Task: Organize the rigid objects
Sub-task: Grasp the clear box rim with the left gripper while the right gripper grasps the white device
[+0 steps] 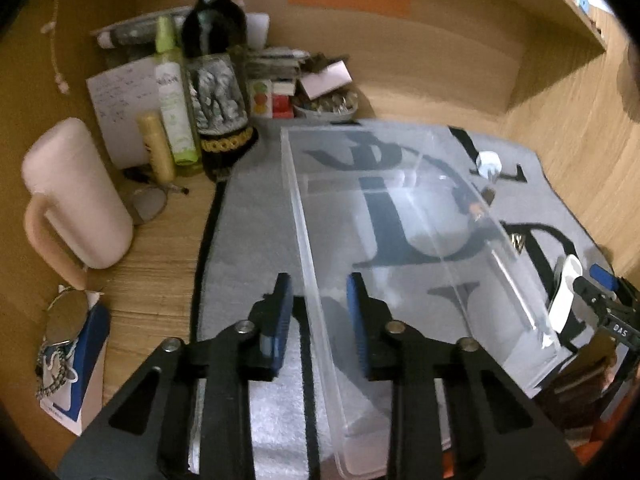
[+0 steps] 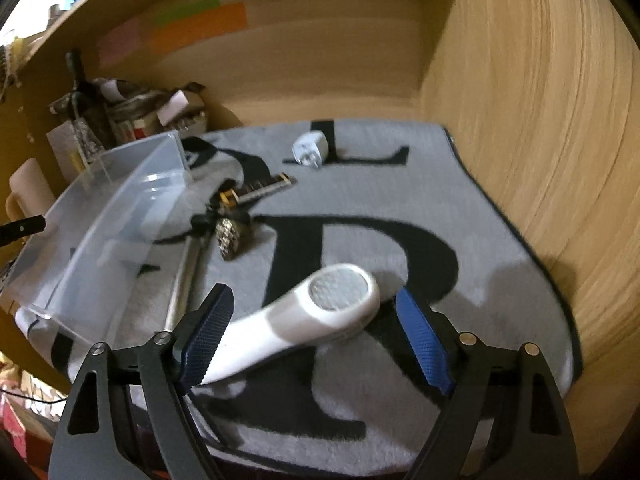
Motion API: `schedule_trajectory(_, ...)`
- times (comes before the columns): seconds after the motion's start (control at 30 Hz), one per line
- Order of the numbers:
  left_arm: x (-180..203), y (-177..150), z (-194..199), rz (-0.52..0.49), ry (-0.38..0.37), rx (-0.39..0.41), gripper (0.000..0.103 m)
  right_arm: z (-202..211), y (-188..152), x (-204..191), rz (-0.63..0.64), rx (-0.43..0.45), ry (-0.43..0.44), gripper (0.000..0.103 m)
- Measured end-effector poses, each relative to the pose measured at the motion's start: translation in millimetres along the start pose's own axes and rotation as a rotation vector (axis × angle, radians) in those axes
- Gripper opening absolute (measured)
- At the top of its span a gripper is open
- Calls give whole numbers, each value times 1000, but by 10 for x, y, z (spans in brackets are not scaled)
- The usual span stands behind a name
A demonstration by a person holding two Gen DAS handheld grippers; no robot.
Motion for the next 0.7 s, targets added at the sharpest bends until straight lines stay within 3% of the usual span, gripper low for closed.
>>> schedule_trajectory(0.1, -30, -4, -121, 12, -16, -37, 26, -141, -81, 62, -26, -57, 5, 82)
schedule_trajectory(0.27, -70, 20, -248, 30, -38, -68, 16, -245, -51, 74, -67, -79, 40, 81)
schedule_trajectory(0.7, -14, 66, -199, -22, 8, -28, 10, -652, 179, -218, 46, -78, 51, 46)
Point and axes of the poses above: each gripper's, at about its wrist camera, not at the fingertips, and z roughly against the way its jaws point, x to its right, y to its top, the point moved 4 cm from there along -z, roughly the way its jaws point, and after that the axes turned 1 degree about z, right-handed, at the moved point
